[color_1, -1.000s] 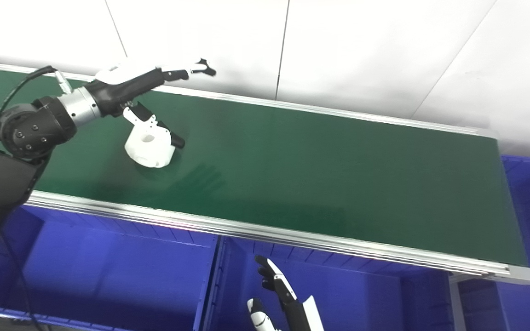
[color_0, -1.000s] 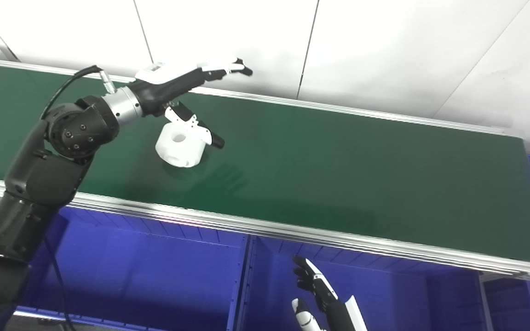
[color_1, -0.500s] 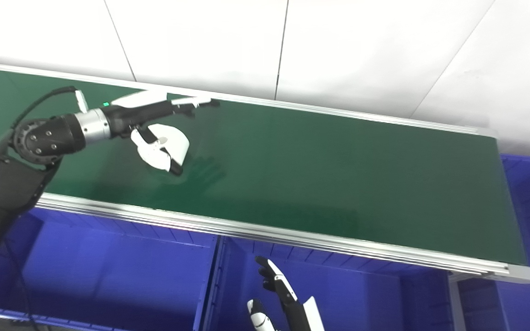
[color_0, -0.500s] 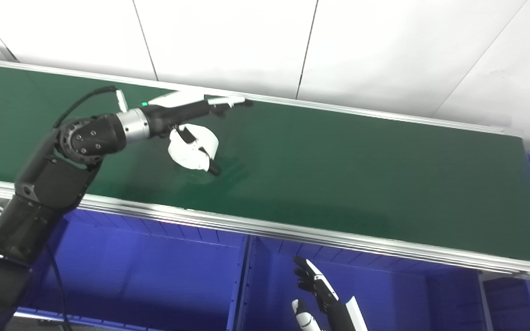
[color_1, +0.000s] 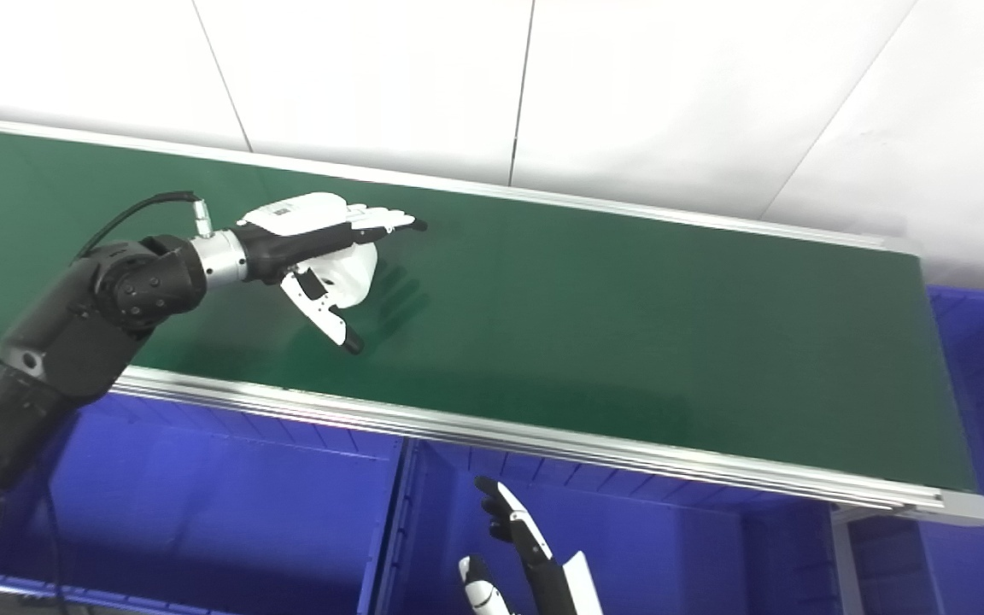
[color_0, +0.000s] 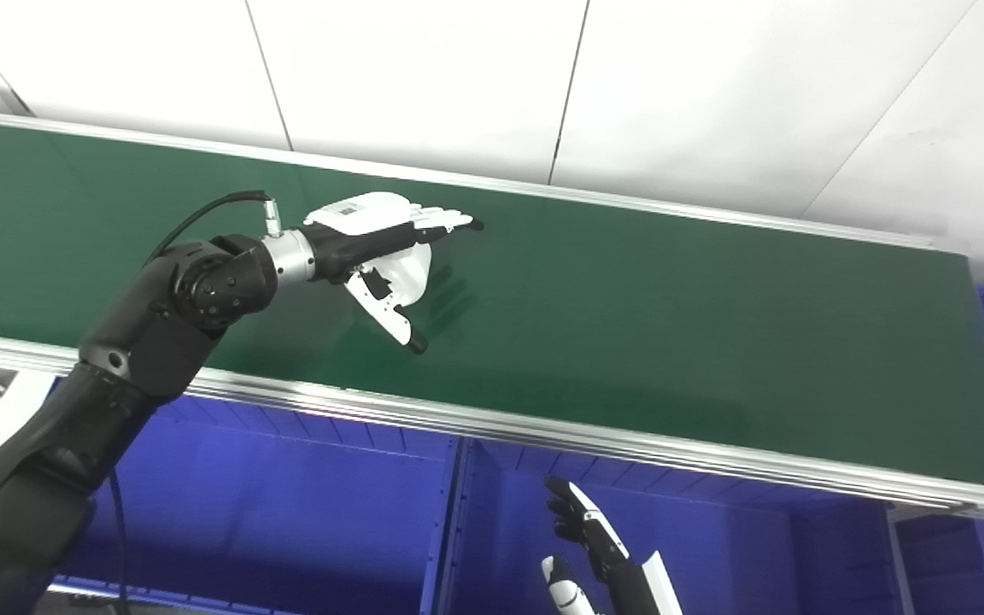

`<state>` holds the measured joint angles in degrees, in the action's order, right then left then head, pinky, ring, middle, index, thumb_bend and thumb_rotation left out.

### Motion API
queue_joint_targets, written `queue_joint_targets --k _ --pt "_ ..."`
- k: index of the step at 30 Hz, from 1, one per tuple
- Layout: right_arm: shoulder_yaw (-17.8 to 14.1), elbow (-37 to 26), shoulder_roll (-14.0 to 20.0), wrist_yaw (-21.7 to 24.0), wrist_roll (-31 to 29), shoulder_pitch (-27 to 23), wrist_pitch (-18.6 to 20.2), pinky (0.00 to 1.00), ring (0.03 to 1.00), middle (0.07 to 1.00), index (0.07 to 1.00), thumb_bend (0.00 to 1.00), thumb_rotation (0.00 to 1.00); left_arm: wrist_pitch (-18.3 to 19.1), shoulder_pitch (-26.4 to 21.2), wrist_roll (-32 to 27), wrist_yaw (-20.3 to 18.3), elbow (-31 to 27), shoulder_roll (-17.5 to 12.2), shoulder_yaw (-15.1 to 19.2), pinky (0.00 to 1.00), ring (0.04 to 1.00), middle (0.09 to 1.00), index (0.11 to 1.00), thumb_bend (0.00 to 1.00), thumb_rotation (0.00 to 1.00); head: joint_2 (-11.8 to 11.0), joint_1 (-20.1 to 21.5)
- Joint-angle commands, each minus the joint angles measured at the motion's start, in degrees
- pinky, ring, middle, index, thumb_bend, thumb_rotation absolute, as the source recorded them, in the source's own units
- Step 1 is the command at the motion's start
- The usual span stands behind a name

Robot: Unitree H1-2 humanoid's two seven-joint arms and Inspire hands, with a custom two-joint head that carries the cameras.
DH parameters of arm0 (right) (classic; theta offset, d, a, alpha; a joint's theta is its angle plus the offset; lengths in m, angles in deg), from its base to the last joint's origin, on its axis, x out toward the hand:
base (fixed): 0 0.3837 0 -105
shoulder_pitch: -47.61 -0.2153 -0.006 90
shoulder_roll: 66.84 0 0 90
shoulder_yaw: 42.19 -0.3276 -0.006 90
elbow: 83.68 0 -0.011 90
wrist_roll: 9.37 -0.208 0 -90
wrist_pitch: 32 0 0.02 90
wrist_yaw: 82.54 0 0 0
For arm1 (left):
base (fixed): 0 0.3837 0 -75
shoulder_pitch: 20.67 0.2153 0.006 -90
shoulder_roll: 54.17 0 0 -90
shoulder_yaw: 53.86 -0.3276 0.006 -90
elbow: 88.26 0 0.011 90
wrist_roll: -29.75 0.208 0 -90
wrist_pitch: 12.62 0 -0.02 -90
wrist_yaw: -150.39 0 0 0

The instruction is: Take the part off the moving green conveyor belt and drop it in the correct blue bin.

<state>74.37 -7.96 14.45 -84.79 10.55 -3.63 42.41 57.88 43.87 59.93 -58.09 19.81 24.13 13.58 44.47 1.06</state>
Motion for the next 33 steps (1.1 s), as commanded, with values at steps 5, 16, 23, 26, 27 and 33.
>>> queue_joint_targets --k 5,16,23,26,27,33 --pt "1.6 -3.8 -0.3 0.6 0.1 2.8 -2.1 0.84 0.89 0.919 0.901 0.32 0.85 -1.9 -1.3 1.3 2.1 3.3 -0.4 -1.0 1.0 1.0 1.0 0.978 1.0 0.45 0.3 0.2" --pt "1.7 -4.2 -0.6 0.4 -0.2 2.7 -1.9 0.84 0.889 0.918 0.899 0.31 0.83 0.4 -3.4 1.2 1.4 4.3 -0.2 -1.9 0.83 0.976 1.0 0.974 0.98 0.16 0.6 0.1" --pt "1.9 -4.8 -0.8 0.4 0.2 2.8 -1.3 0.84 0.888 0.918 0.9 0.31 0.84 -3.6 -3.6 1.3 4.3 10.1 1.1 -2.9 0.44 0.583 0.87 0.839 0.83 0.0 1.1 0.7" --pt "1.9 -5.0 -0.8 0.3 0.2 2.8 -1.2 0.83 0.886 0.915 0.898 0.31 0.84 -4.6 -2.1 0.9 6.1 8.4 1.5 -2.9 0.42 0.536 0.809 0.762 0.78 0.0 1.3 0.6" --pt "1.9 -4.9 -0.8 0.3 0.1 2.8 -1.3 0.83 0.885 0.915 0.898 0.3 0.84 -5.1 -1.9 0.6 6.5 7.7 1.7 -2.9 0.41 0.499 0.787 0.739 0.63 0.0 1.3 0.6" --pt "1.9 -5.0 -0.8 0.3 0.3 2.7 -1.0 0.83 0.884 0.913 0.895 0.3 0.83 -7.4 -1.8 -5.3 7.1 4.7 2.0 -3.0 0.42 0.496 0.655 0.588 0.43 0.0 1.2 0.8"
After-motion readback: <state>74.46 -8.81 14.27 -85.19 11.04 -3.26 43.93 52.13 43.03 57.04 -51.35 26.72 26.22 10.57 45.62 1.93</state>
